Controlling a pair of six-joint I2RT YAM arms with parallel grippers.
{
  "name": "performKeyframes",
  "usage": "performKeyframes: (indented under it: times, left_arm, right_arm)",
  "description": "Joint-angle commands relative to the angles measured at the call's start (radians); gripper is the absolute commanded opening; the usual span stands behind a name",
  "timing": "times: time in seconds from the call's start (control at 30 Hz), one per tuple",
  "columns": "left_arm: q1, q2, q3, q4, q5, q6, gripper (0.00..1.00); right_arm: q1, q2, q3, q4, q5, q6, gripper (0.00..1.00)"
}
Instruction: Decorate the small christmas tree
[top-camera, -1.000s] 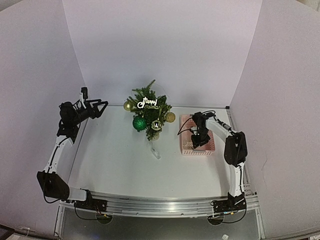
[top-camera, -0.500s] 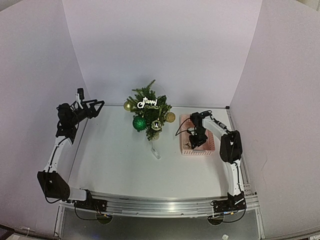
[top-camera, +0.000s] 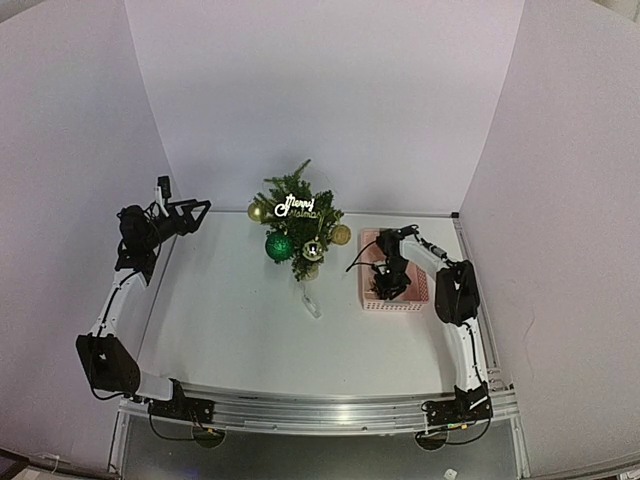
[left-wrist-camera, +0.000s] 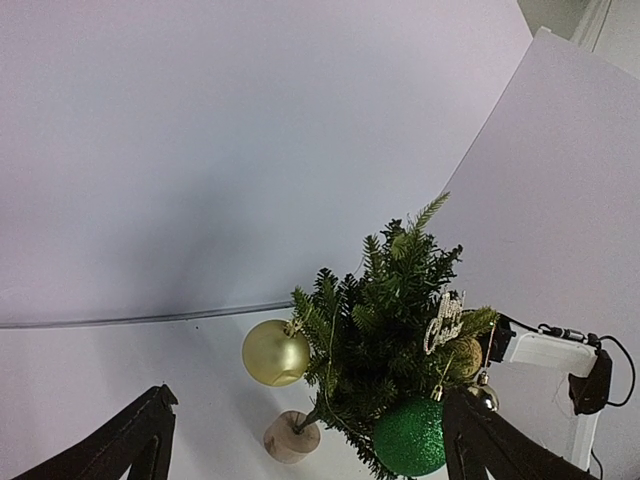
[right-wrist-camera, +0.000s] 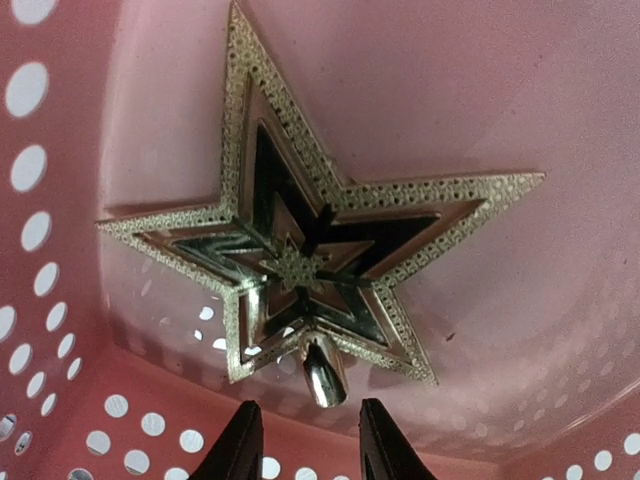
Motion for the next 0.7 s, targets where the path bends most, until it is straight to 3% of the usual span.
performKeyframes:
  times: [0.0,0.53,0.67]
  left_arm:
    - [0.006,-0.002,0.004,0.045,-0.002,-0.014,0.93]
    - [0.007,-0.002,0.005,0.039,-0.004,-0.014,0.93]
    - [0.007,-0.001,0.005,0.038,-0.003,-0.014,0.94]
  right_arm:
    - [0.010,0.048,0.040,-0.020,0.037,0.026,0.28]
    - [0.013,0.102,0.087,0.010,0.160,0.124,0.20]
    - [0.013,0.102,0.085,0.035,0.117,0.118,0.14]
